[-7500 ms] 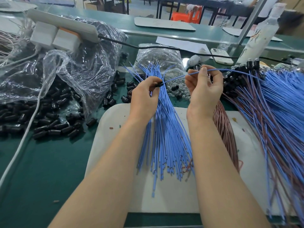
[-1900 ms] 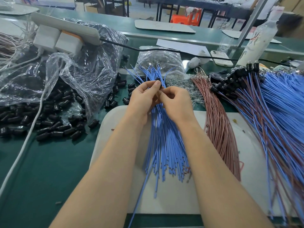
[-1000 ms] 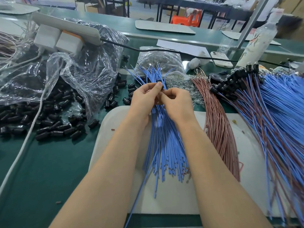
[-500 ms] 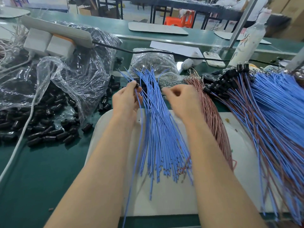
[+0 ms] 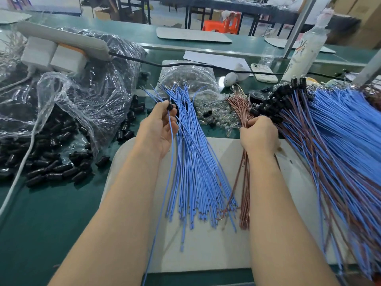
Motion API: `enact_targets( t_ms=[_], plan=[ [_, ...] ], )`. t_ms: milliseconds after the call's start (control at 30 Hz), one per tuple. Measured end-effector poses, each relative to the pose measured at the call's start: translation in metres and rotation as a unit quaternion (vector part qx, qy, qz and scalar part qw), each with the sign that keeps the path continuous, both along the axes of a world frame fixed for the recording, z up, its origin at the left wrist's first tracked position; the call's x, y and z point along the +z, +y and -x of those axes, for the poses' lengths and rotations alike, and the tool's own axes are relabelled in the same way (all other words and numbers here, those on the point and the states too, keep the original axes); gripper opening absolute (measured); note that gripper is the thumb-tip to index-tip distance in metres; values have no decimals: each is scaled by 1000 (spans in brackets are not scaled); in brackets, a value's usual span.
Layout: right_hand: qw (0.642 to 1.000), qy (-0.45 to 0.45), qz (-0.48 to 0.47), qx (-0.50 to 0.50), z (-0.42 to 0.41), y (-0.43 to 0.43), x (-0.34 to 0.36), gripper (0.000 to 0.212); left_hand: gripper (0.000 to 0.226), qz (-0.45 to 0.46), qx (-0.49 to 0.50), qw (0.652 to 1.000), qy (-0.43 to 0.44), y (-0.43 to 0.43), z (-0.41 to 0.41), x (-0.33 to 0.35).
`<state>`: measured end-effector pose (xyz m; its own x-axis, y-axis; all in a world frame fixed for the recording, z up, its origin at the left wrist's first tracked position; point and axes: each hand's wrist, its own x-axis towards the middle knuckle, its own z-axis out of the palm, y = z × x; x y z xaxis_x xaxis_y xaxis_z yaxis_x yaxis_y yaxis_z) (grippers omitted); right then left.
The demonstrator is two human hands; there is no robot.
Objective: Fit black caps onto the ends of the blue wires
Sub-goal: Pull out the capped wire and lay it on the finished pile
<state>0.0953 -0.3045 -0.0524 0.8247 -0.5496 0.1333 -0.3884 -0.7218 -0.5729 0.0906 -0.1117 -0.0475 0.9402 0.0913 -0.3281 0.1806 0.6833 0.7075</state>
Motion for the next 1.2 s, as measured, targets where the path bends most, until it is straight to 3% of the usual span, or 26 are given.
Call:
enact_targets(
  t_ms=[300, 400, 500, 633, 833, 933, 1000, 1100, 1200],
  plan=[
    [986, -158, -49, 0, 6, 1, 8, 16, 16, -35, -13, 999, -6, 0, 0, -2],
    [934, -226, -251, 113, 10, 18, 22, 10, 13, -76, -80, 993, -52, -3, 2, 1],
    [837, -153, -465, 244, 15, 43, 26, 9, 11, -120, -171, 971, -114, -10, 6, 2],
    [835, -22, -461, 300, 12, 53, 19, 29, 13, -104, -155, 972, -143, -14, 8, 2],
    [737, 116, -523, 413, 17, 38, 20, 28, 20, -46, -51, 987, -148, -5, 3, 3],
    [727, 139, -487, 464, 23, 30, 24, 22, 14, -29, 4, 991, -131, 0, -2, 2],
    [736, 62, -516, 434, 22, 28, 28, 13, 12, -12, -3, 991, -131, 3, -2, 1],
    [733, -169, -600, 274, 16, 29, 30, 13, 14, -24, -110, 981, -156, -2, 3, 2],
    [761, -299, -553, 158, 12, 29, 28, 15, 13, -123, -238, 946, -181, -11, 10, 1]
  ],
)
